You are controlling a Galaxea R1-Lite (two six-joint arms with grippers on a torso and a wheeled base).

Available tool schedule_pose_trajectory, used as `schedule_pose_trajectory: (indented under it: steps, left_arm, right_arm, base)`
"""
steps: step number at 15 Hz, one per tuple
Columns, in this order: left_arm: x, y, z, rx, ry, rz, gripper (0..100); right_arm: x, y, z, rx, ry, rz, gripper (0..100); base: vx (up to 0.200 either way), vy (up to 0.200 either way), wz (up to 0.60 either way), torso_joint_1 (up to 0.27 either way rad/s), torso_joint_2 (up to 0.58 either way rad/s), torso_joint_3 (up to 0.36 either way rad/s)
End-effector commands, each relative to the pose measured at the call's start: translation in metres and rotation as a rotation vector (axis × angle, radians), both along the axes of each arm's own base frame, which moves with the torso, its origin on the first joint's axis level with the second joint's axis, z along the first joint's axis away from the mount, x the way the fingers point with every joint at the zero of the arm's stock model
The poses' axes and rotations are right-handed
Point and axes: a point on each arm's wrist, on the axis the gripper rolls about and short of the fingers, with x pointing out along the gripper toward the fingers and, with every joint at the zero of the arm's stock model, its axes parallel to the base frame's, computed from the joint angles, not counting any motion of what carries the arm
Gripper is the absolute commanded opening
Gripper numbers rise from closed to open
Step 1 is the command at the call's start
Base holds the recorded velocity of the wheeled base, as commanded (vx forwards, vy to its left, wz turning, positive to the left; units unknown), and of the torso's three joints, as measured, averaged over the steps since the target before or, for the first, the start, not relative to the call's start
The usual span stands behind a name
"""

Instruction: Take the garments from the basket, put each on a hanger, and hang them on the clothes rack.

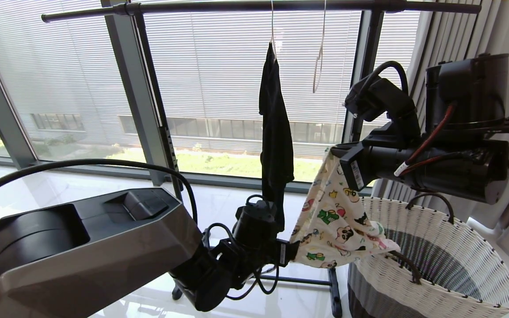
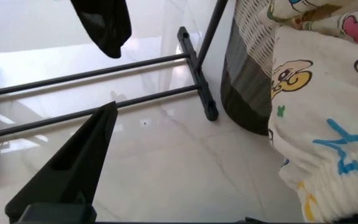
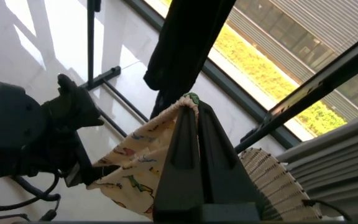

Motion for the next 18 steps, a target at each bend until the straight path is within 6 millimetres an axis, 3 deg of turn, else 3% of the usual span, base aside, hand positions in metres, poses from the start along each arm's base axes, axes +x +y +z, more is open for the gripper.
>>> schedule_pose_trajectory:
  steps: [1,2,5,9,10,12,14,16,18]
  left_arm:
    - [-0.010,0.017,0.028,-0.024,-0.031,0.021,100]
    - [-0.018,0.024,0.036,-0.022,-0.034,0.020,0]
    - [-0.043,0.045,0.059,0.036,-0.093,0.039,0]
    - [-0.066,0.066,0.095,0.080,-0.222,0.052,0]
    - [-0.077,0.079,0.123,0.079,-0.313,0.042,0]
    - [-0.085,0.090,0.144,0.100,-0.343,0.041,0]
    - [-0.117,0.116,0.198,0.165,-0.273,0.018,0]
    - [-0.133,0.126,0.233,0.176,-0.249,0.002,0]
    - [-0.149,0.129,0.255,0.171,-0.253,-0.035,0]
  right_arm:
    - [0.002,0.003,-0.004,-0.009,0.008,0.001,0]
    - [0.003,0.004,-0.004,-0.005,0.003,0.001,0]
    - [0.007,0.009,-0.007,0.003,-0.006,0.003,0]
    - [0.002,0.000,-0.029,-0.035,0.060,-0.014,0]
    - [-0.005,-0.011,-0.036,-0.053,0.082,-0.026,0]
    - [-0.015,-0.022,-0.040,-0.064,0.093,-0.029,0]
    - [-0.038,-0.045,-0.045,-0.076,0.101,-0.032,0]
    - [-0.051,-0.058,-0.039,-0.065,0.090,-0.035,0]
    - [-0.054,-0.067,-0.028,-0.048,0.069,-0.052,0]
  base:
    - [0.000,0.000,0.00,0.000,0.00,0.000]
    - [0.000,0.000,0.00,0.000,0.00,0.000]
    - [0.000,0.000,0.00,0.000,0.00,0.000]
    - [0.000,0.000,0.00,0.000,0.00,0.000]
    - [0.000,0.000,0.00,0.000,0.00,0.000]
    - [0.000,0.000,0.00,0.000,0.00,0.000]
    - [0.000,0.000,0.00,0.000,0.00,0.000]
    - [0.000,0.000,0.00,0.000,0.00,0.000]
    - [0.000,0.000,0.00,0.000,0.00,0.000]
